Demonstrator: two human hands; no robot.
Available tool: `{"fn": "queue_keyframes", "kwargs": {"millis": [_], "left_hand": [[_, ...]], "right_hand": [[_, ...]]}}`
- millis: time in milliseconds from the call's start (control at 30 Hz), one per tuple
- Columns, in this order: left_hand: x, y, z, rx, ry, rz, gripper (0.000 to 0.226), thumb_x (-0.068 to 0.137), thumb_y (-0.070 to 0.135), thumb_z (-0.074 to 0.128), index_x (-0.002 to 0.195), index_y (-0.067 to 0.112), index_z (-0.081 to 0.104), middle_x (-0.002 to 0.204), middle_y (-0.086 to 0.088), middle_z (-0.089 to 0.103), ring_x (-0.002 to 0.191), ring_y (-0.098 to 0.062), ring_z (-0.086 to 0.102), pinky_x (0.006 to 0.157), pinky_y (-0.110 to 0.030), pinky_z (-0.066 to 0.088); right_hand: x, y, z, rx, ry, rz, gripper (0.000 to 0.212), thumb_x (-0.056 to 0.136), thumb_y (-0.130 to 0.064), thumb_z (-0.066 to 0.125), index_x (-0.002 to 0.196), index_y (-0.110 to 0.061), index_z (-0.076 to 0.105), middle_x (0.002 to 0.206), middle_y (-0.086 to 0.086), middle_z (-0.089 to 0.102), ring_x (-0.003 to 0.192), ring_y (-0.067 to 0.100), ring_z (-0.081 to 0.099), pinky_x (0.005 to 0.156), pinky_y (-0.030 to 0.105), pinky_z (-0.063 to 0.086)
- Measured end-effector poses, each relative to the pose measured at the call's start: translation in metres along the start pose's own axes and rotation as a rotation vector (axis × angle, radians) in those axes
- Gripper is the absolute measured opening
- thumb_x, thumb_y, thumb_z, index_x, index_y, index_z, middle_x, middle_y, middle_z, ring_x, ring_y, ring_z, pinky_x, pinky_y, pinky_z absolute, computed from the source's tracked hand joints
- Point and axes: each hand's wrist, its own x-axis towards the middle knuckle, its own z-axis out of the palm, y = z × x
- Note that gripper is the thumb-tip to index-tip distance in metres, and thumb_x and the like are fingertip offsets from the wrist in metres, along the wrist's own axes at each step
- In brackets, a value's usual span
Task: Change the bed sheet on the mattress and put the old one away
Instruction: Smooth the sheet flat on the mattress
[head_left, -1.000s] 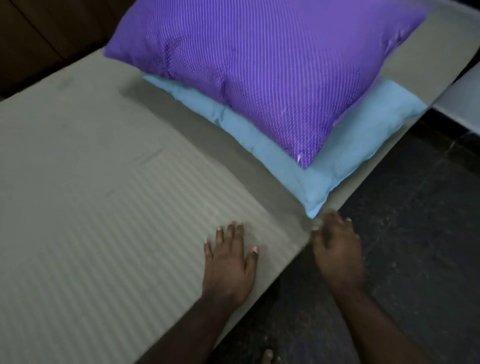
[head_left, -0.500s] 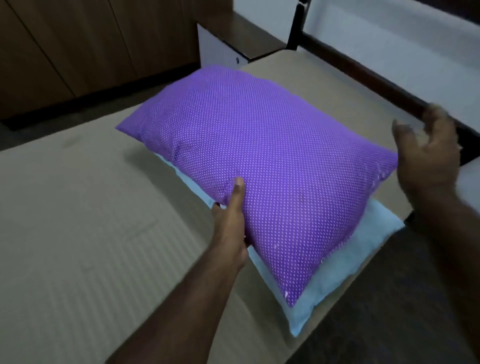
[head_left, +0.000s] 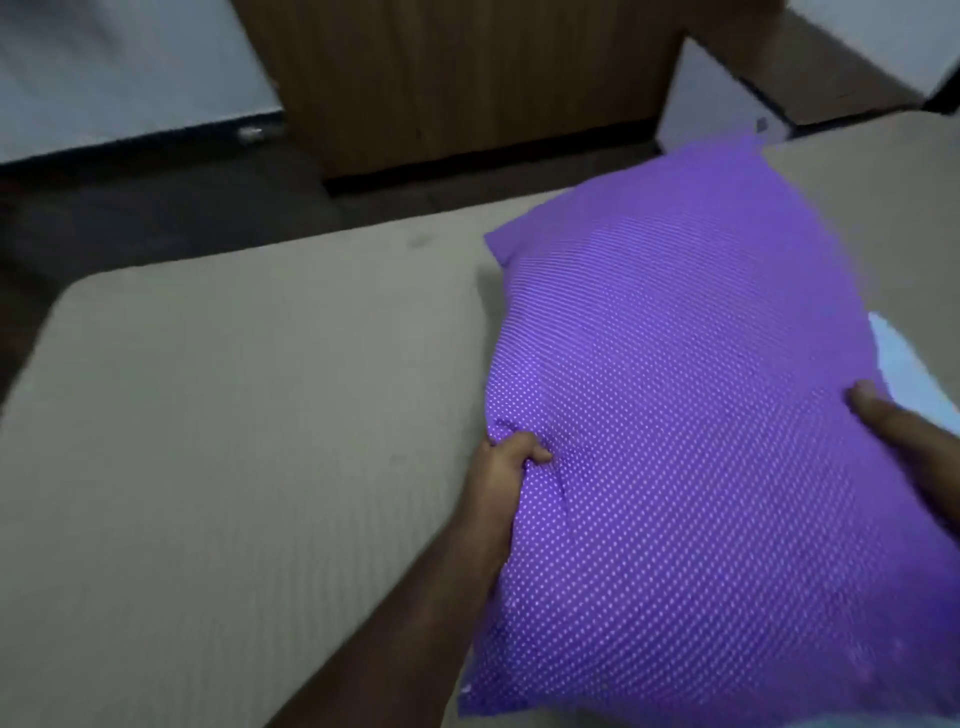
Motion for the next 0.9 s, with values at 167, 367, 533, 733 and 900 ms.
{"fn": "queue_keyframes", "kwargs": {"millis": [167,367,533,733,900], "left_hand": [[-0.029,0.064,-0.104,0.120,0.290,0.176,0.024,0.047,0.002,0.053,0.066,0.012,0.065,0.065,0.003,0.067,0.056,-0.012,0.061,0.051,-0.020,0.046],[-0.086,0.126,-0.271,0.229,0.541,0.269,0.015,0.061,-0.002,0.058,0.067,0.012,0.056,0.058,0.006,0.060,0.053,-0.009,0.055,0.052,-0.021,0.042],[-0.139,0.157,-0.404,0.324,0.675,0.277,0.029,0.078,-0.017,0.050,0.071,0.010,0.056,0.054,0.010,0.061,0.050,-0.004,0.054,0.046,-0.017,0.041],[-0.188,0.148,-0.497,0.359,0.750,0.200,0.020,0.083,-0.009,0.053,0.081,0.008,0.064,0.067,0.005,0.069,0.064,-0.014,0.062,0.059,-0.026,0.045],[-0.191,0.115,-0.536,1.140,0.867,0.251,0.062,0.074,0.041,0.054,0.128,0.011,0.064,0.111,-0.019,0.066,0.101,-0.039,0.063,0.087,-0.049,0.049]], "right_hand": [[-0.014,0.030,0.133,-0.032,-0.108,-0.170,0.040,0.092,-0.004,0.061,0.128,-0.020,0.063,0.110,-0.003,0.076,0.088,0.016,0.074,0.061,0.018,0.057],[-0.054,0.085,0.320,-0.216,-0.180,-0.418,0.054,0.085,0.007,0.069,0.132,-0.016,0.056,0.115,-0.002,0.068,0.086,-0.013,0.064,0.082,0.006,0.049],[-0.109,0.147,0.444,-0.165,-0.216,-0.432,0.052,0.087,0.006,0.068,0.133,-0.015,0.059,0.117,-0.012,0.069,0.099,-0.003,0.067,0.089,0.018,0.054],[-0.145,0.214,0.525,-0.155,-0.315,-0.324,0.056,0.092,0.002,0.064,0.142,-0.018,0.050,0.129,-0.003,0.068,0.117,0.020,0.065,0.103,0.038,0.049],[-0.166,0.235,0.526,-0.254,-0.202,-0.306,0.050,0.095,-0.018,0.066,0.143,-0.021,0.049,0.134,-0.009,0.062,0.116,0.008,0.062,0.101,0.030,0.049]]}}
